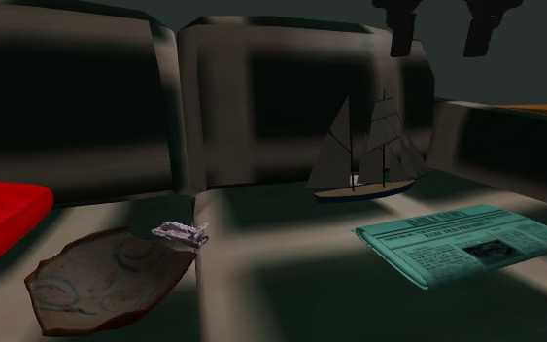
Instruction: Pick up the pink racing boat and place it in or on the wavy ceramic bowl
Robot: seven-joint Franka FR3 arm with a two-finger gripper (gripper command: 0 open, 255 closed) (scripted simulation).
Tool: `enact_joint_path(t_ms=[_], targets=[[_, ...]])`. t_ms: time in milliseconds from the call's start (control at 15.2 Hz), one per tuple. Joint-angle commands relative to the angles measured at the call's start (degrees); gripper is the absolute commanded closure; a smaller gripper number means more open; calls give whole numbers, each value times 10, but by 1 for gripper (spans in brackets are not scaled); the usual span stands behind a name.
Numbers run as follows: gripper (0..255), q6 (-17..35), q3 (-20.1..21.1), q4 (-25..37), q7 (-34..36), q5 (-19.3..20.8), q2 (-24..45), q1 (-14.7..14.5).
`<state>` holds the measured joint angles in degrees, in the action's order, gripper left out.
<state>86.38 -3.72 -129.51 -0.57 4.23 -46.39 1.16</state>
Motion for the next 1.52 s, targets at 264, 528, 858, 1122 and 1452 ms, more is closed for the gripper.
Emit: enact_joint_path(t_ms=[264,528,858,1122,1452], targets=[[0,63,18,-12,-11,-3,50,-23],[0,123,36,-15,-21,-4,107,-44],[0,193,61,-7,-32,0,184,-67],[0,243,81,9,-39,8,250,-83],[0,297,108,39,-43,26,336,-102]])
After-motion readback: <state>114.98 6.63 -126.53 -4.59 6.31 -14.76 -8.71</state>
